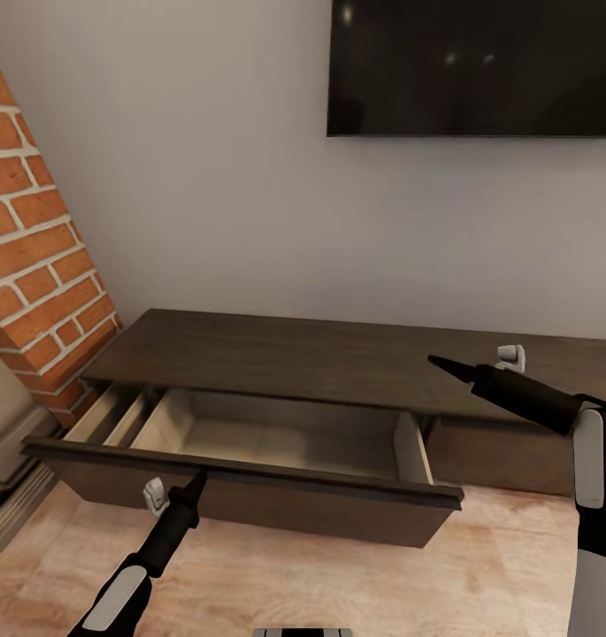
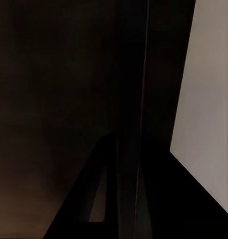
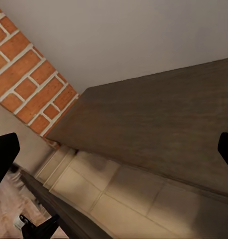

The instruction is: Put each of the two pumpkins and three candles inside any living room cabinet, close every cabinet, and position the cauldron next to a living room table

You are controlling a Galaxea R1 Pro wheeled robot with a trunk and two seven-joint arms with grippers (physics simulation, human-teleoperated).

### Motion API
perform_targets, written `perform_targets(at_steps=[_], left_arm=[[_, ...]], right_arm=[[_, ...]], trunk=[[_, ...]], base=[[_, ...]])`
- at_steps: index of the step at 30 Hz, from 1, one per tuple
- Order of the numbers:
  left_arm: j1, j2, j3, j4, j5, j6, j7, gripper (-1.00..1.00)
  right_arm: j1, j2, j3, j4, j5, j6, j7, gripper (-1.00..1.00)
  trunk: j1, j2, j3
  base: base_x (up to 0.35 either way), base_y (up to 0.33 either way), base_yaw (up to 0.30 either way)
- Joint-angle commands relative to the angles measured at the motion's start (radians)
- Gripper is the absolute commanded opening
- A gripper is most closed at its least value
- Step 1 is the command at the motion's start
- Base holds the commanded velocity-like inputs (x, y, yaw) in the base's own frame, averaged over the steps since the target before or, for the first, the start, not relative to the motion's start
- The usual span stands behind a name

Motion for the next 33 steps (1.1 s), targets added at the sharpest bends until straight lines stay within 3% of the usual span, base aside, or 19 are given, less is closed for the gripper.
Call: perform_targets(at_steps=[1,33], left_arm=[[0.000,-0.001,-0.025,-0.008,0.001,0.013,-0.019,-1.00],[0.000,-0.001,-0.025,-0.008,0.001,0.011,-0.011,-1.00]], right_arm=[[-0.001,0.000,-0.001,0.000,0.003,0.003,0.006,1.00],[-0.001,0.000,-0.001,0.000,0.003,0.003,0.006,1.00]], trunk=[[-0.001,0.000,-0.001],[-0.001,0.000,-0.001]], base=[[-0.163,0.026,0.000],[-0.088,0.003,0.000]])
